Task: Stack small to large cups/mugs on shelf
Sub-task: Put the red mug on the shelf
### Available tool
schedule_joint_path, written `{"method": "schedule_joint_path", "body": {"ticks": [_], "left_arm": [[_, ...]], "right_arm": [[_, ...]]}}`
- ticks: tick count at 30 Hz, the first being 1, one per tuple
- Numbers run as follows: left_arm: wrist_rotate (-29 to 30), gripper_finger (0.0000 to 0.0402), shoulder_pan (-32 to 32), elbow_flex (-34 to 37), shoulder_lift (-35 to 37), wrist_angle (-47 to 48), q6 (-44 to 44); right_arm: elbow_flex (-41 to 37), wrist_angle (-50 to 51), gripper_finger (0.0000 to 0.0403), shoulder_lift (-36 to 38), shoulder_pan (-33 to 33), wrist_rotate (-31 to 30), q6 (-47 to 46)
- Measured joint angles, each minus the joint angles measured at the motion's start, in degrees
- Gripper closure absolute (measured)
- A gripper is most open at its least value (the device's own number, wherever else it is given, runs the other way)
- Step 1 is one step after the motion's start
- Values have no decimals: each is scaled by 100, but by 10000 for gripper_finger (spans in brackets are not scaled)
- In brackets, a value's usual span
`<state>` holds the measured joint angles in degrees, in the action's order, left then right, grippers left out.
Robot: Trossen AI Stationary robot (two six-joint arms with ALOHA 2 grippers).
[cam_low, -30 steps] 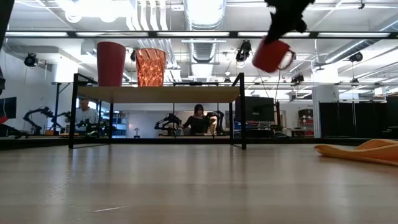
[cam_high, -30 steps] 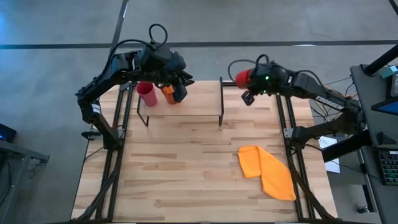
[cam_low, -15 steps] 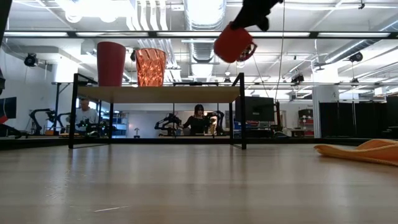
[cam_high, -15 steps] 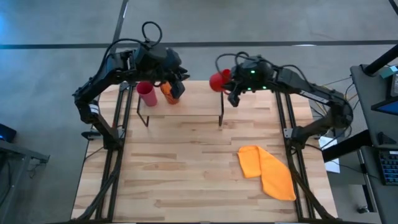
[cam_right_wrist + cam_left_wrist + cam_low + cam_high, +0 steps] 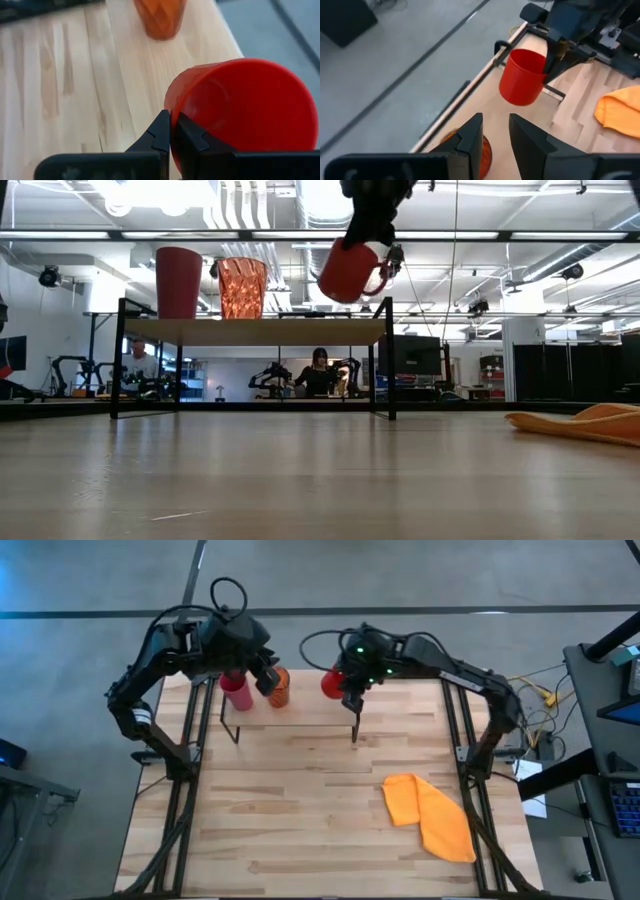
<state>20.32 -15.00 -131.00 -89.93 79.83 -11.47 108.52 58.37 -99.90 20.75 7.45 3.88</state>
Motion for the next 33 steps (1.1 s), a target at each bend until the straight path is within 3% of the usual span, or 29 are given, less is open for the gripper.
{"method": "schedule_joint_path", "body": {"ticks": [13,27,33], "left_arm": [[-37,320,2,16,-208,378,-297],[-44,320,2,-9,-4,317,-281],[-44,320,2,-9,4,314,-262]], "right_arm": [[1711,1012,394,-1219,-11,6,134],[1842,1329,393,-1645,-52,8,-20],[1842,1324,369,-1645,-50,2,-20]]}}
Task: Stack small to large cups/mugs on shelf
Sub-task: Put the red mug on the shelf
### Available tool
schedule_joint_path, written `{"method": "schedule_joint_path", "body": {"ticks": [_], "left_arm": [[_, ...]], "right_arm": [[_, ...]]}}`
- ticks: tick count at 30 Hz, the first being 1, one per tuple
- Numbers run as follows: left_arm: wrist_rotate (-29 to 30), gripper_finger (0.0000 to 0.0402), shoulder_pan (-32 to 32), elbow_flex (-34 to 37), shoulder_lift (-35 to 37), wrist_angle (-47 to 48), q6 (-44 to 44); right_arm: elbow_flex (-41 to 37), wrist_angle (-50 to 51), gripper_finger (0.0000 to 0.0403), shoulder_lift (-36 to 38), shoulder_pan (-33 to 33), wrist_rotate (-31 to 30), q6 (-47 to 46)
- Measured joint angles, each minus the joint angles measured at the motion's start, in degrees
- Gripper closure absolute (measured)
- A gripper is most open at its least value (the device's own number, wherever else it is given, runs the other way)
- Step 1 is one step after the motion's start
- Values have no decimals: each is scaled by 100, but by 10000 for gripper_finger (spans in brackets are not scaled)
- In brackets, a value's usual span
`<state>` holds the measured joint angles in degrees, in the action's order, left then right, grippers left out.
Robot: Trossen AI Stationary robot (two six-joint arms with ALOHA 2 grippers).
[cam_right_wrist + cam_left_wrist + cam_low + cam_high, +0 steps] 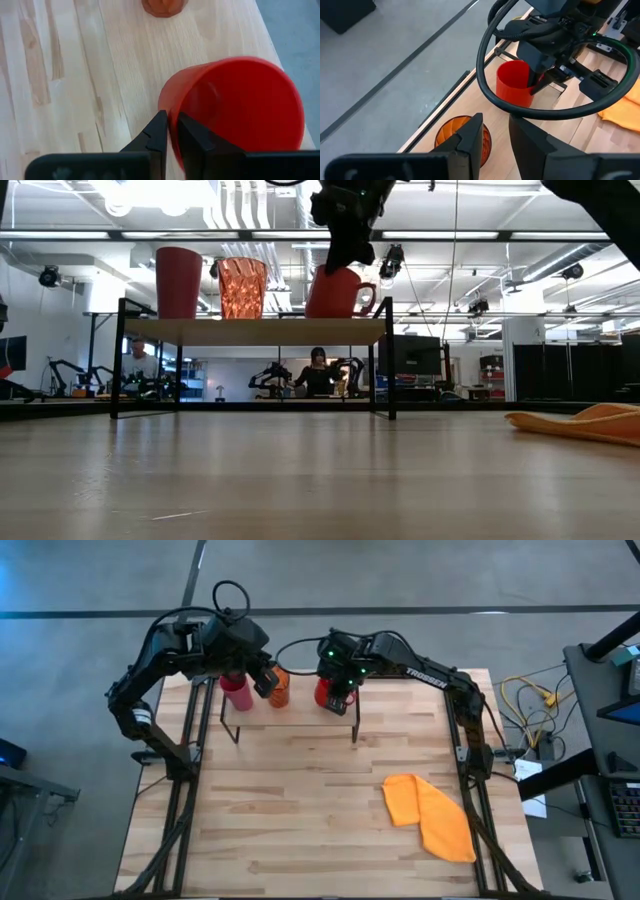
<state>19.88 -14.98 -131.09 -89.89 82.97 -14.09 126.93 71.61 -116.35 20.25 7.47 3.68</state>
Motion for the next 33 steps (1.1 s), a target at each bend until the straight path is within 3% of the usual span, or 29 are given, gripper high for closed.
{"method": "schedule_joint_path", "body": {"ticks": [8,27,33], "left_arm": [[0,320,4,-2,0,-1,0],[2,320,-2,2,2,3,269],[2,320,0,2,2,5,276]], "right_arm": [[-4,-241,347,0,0,2,83],[3,-623,348,121,-192,-10,-216],[2,-615,348,103,-184,-458,-208]]}}
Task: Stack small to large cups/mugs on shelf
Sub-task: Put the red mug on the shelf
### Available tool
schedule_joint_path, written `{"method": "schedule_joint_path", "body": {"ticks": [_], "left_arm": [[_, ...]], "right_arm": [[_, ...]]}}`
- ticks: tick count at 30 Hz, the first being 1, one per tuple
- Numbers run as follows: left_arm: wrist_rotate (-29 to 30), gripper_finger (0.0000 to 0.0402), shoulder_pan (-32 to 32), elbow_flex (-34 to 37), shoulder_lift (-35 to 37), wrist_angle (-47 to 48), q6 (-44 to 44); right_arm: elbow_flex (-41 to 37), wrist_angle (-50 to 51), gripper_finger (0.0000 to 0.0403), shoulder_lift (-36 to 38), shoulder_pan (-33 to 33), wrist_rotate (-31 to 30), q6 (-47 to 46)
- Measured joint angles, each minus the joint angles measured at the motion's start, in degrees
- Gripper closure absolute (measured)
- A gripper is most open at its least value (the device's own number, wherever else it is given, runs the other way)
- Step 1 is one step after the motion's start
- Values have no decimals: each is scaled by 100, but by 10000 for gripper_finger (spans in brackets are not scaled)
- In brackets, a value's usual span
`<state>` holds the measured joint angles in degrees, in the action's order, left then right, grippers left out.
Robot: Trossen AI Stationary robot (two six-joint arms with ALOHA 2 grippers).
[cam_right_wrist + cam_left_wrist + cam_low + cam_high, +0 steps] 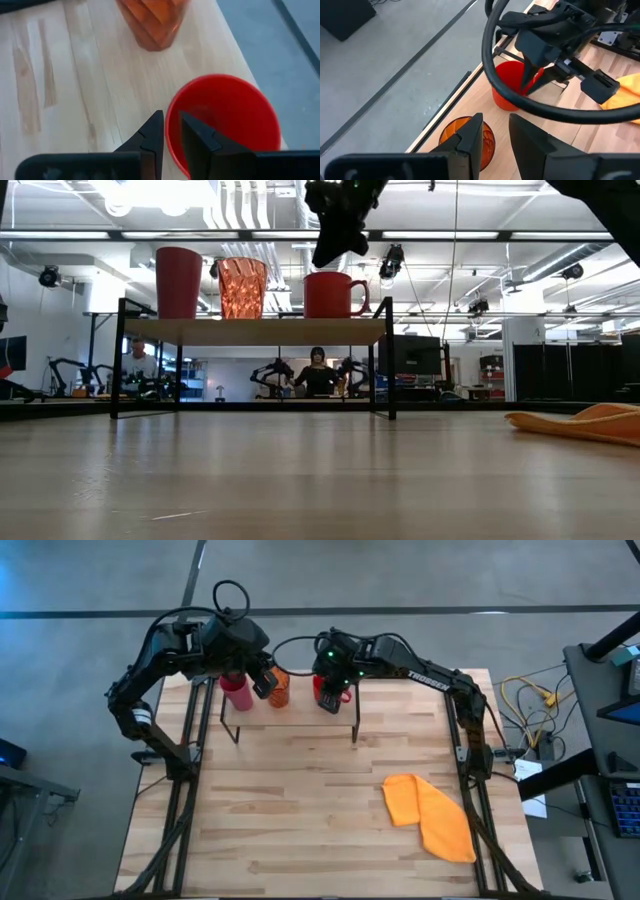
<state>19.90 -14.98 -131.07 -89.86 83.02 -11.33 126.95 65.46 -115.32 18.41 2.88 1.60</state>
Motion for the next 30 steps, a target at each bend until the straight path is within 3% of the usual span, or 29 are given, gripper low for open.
{"method": "schedule_joint_path", "body": {"ticks": [5,13,19,30], "left_arm": [[0,320,0,0,0,-1,9],[-3,320,0,4,0,0,7],[-8,320,0,7,2,2,7],[-13,320,0,9,2,9,5]], "right_arm": [[-33,-201,348,1,-4,-19,20],[-142,-187,351,-3,13,-749,116],[-150,-277,391,-3,19,-748,143],[-499,-406,394,-3,22,-724,-49]]}}
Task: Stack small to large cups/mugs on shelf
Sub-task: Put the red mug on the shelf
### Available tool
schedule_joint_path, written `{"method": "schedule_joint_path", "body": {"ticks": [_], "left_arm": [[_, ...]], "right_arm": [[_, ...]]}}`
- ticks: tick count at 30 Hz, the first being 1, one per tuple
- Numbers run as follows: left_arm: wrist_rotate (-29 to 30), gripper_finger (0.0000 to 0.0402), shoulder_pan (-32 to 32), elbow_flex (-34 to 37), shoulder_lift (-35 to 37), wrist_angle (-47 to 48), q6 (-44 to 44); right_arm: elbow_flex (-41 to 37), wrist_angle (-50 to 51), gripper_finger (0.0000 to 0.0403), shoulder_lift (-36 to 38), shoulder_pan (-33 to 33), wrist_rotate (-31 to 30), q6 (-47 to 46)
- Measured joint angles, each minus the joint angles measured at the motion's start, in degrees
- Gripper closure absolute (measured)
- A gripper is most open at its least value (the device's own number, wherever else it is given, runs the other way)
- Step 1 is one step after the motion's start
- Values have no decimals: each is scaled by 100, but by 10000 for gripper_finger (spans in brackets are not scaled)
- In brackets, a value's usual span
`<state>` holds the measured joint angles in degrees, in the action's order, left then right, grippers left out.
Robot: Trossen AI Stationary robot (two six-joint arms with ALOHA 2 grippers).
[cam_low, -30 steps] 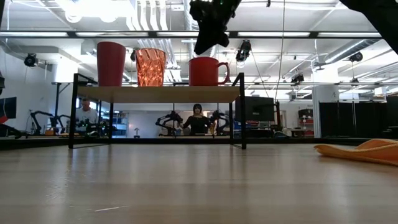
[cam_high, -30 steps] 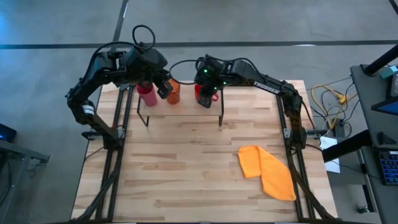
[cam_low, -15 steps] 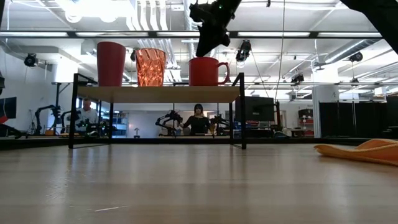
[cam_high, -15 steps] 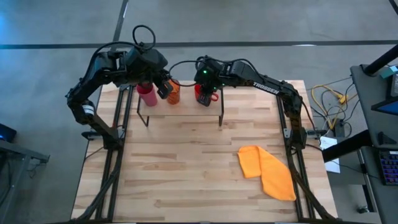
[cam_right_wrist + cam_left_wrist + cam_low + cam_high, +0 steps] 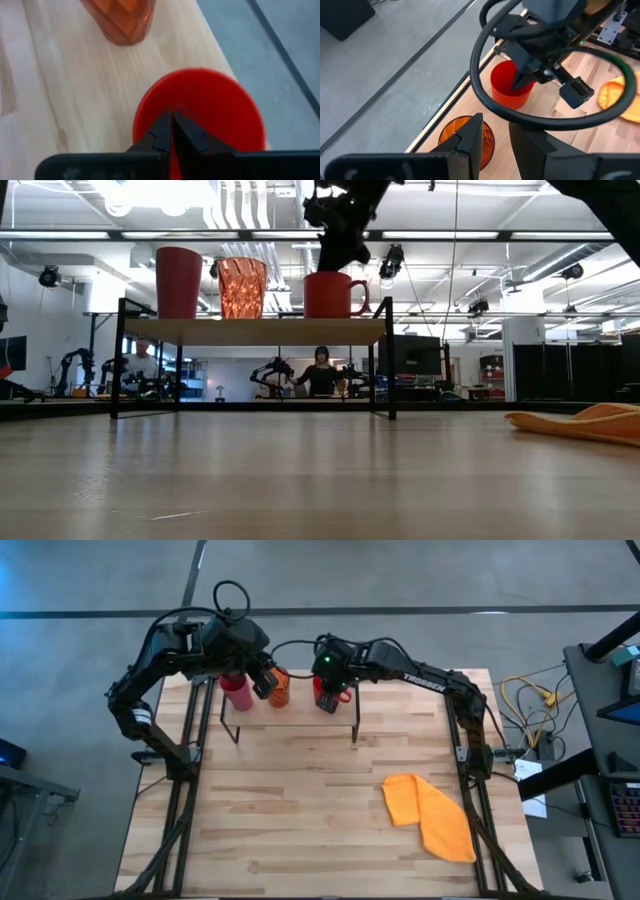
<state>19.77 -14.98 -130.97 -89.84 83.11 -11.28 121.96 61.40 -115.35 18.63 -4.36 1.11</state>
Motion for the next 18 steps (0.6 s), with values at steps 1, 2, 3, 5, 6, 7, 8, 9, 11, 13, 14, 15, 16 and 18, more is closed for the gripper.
{"method": "schedule_joint_path", "body": {"ticks": [1,2,3,5,6,7,8,9,11,13,14,15,16,18], "left_arm": [[0,320,0,2,0,2,0],[0,320,0,2,0,2,8],[0,320,0,2,0,0,8],[-2,320,0,2,0,0,10],[0,320,0,2,0,-1,10],[-1,320,1,0,0,0,10],[0,320,0,0,0,0,13],[0,320,2,0,0,0,15],[0,320,2,0,0,-2,17],[0,320,2,0,0,-4,19],[0,320,2,0,0,-4,21],[0,320,4,0,0,-4,21],[0,320,4,0,0,-4,21],[0,320,4,0,0,-4,21]], "right_arm": [[-55,-31,394,-2,0,0,-3],[-91,-48,394,-8,0,0,-3],[-122,-74,394,-9,2,0,-3],[-150,-131,394,-9,0,0,-3],[-166,-179,394,-9,0,0,-4],[-177,-222,394,-9,0,0,-5],[-186,-256,394,-9,0,2,-3],[-191,-290,394,-9,0,17,-4],[-202,-426,394,-9,2,143,-6],[-202,-569,394,-9,0,309,-52],[-202,-637,394,-9,-2,328,-74],[-202,-686,394,-9,-2,327,-87],[-202,-714,394,-9,-4,328,-109],[-202,-731,394,-9,-3,330,-110]]}}
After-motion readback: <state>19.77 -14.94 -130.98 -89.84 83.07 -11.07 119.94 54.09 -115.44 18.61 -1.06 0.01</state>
